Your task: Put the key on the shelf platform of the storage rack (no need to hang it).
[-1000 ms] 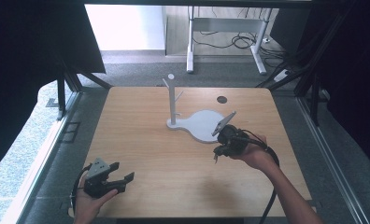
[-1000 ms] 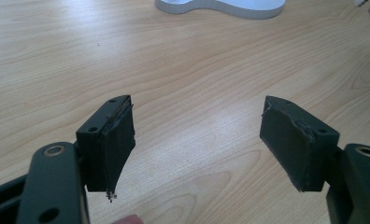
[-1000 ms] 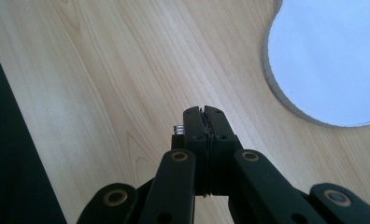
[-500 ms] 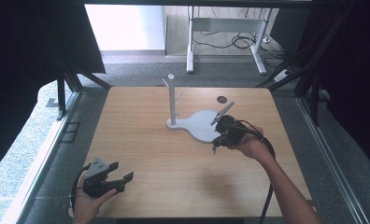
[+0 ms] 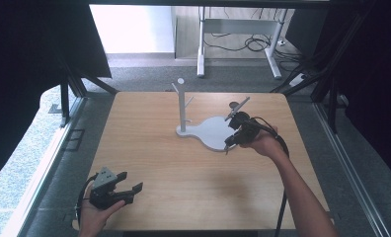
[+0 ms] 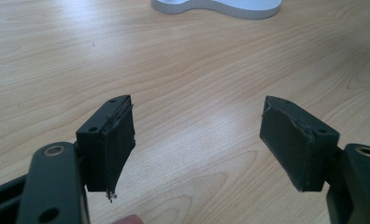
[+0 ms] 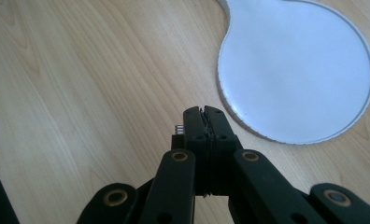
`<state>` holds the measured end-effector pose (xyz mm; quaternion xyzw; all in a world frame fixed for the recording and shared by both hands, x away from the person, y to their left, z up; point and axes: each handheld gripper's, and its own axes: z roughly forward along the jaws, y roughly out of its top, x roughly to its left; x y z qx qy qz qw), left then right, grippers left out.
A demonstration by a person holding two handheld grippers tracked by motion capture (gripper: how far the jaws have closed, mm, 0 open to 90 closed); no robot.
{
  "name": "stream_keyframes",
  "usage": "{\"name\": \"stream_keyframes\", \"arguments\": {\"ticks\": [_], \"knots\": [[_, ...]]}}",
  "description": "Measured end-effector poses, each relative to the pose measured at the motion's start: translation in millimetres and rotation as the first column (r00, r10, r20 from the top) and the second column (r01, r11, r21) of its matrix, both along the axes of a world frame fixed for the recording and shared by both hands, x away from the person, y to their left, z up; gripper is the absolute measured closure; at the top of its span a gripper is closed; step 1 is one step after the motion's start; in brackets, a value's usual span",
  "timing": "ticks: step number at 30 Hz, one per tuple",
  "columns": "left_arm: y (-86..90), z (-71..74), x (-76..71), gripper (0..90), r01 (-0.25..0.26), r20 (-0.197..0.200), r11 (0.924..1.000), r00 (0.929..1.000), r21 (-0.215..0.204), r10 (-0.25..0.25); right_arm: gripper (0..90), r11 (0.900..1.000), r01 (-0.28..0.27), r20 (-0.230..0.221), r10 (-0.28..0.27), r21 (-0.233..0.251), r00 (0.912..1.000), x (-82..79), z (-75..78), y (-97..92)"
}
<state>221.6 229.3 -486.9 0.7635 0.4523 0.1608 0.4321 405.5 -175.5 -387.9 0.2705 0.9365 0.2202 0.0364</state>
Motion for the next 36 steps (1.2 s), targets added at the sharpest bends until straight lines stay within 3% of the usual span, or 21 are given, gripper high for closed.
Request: {"name": "stream_keyframes", "arguments": {"ticks": [22,36], "knots": [[-2.8,-0.4,0.0,26.5,0.01,-0.002,1.0,1.0,0.002,-0.01,89.8,0.9984,0.054,-0.029,-0.054,0.018,0.9981,44.9,-8.3,8.6],[-2.1,0.0,0.2,26.5,0.013,0.0,0.9999,0.9999,0.001,-0.013,89.8,0.9959,0.09,-0.058,-0.089,0.01,0.9943,67.0,-24.0,9.5]]}}
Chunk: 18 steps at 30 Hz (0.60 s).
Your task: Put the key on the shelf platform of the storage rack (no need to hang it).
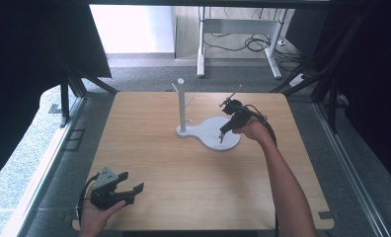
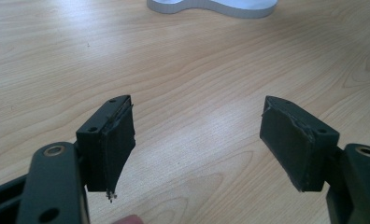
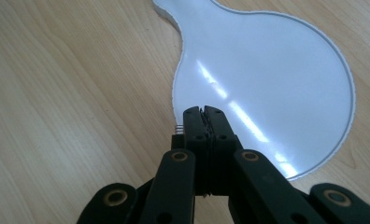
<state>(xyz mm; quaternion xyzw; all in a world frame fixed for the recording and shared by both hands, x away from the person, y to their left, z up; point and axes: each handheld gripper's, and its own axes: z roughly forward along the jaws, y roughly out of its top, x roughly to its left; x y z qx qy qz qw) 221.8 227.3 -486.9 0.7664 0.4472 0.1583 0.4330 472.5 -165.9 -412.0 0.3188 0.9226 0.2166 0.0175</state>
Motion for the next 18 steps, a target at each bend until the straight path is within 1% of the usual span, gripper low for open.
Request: {"name": "stream_keyframes", "arguments": {"ticks": [5,12,14,18], "knots": [[0.3,0.4,-0.3,26.5,0.0,0.002,1.0,1.0,0.0,0.0,89.8,0.9999,0.016,-0.001,-0.016,0.005,0.9999,6.4,-1.0,2.3],[0.7,0.4,-0.1,26.5,-0.003,0.004,1.0,1.0,-0.002,0.003,89.8,0.9998,0.021,0.007,-0.021,-0.006,0.9998,13.2,-2.1,5.9],[0.7,0.5,-0.2,26.5,-0.003,0.005,1.0,1.0,-0.002,0.003,89.8,0.9993,0.037,0.005,-0.037,-0.002,0.9993,14.7,-3.1,8.6],[1.1,0.6,-0.1,26.5,0.0,0.002,1.0,1.0,-0.002,0.0,89.8,0.9995,0.032,0.005,-0.032,-0.005,0.9995,19.4,-7.7,10.3]]}}
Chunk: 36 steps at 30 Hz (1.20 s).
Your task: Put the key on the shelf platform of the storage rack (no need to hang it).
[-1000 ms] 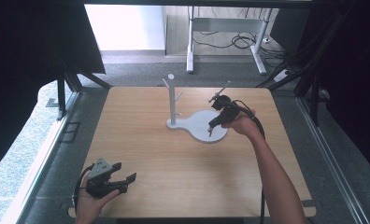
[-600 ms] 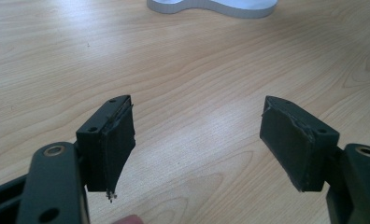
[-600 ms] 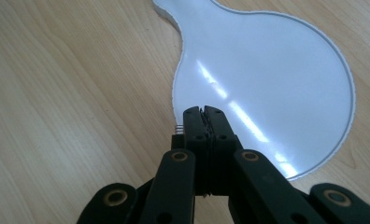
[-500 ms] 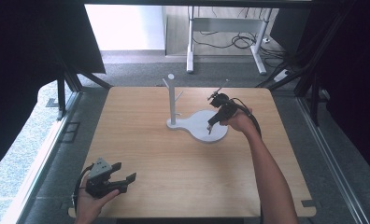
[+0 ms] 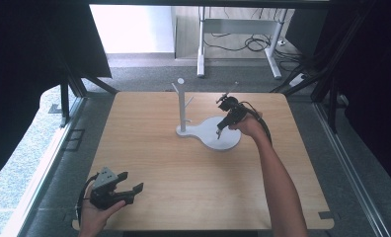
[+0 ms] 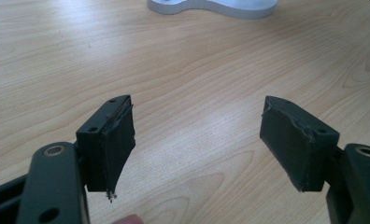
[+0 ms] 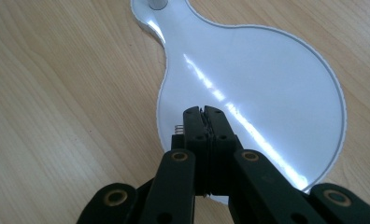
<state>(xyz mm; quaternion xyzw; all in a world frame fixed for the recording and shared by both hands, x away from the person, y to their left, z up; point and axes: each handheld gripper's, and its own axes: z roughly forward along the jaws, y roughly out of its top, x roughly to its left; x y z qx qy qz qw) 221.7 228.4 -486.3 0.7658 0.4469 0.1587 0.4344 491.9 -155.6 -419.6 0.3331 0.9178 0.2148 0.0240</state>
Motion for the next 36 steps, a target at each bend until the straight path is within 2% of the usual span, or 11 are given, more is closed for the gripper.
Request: {"name": "stream_keyframes", "arguments": {"ticks": [8,24,31,36], "knots": [[3.4,0.4,0.5,26.5,-0.005,-0.001,1.0,1.0,-0.002,0.005,89.8,0.9997,0.02,-0.02,-0.021,-0.015,0.9996,11.2,-16.2,3.2],[1.4,-0.7,0.9,26.5,0.0,-0.004,1.0,1.0,0.0,0.0,89.7,0.9977,0.05,-0.055,-0.052,-0.047,0.9971,16.8,-39.5,1.9],[0.8,-2.2,1.6,26.5,0.001,-0.007,1.0,1.0,0.002,-0.001,89.6,0.9945,0.058,-0.066,-0.064,-0.086,0.9958,18.5,-48.6,3.8],[1.0,-2.2,1.6,26.5,0.0,-0.008,1.0,1.0,0.002,0.0,89.5,0.9951,0.073,-0.058,-0.077,-0.067,0.9953,19.4,-51.1,3.0]]}}
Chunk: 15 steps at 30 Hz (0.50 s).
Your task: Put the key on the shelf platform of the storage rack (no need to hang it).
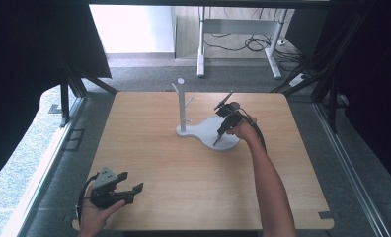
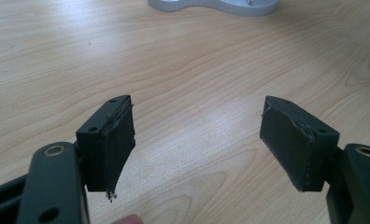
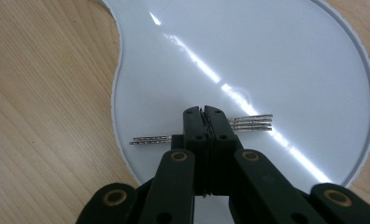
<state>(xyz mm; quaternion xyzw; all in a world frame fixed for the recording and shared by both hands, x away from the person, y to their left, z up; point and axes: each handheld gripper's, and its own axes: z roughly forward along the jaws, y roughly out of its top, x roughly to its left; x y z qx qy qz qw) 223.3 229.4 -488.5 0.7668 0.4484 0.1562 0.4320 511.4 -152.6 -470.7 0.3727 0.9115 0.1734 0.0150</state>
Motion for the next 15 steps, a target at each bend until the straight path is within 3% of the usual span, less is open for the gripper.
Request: {"name": "stream_keyframes", "arguments": {"ticks": [15], "knots": [[-0.5,-1.8,0.9,26.4,0.001,-0.005,1.0,1.0,0.004,-0.001,88.5,0.9999,0.011,0.016,-0.01,-0.009,0.9998,0.5,-5.8,-2.0]]}}
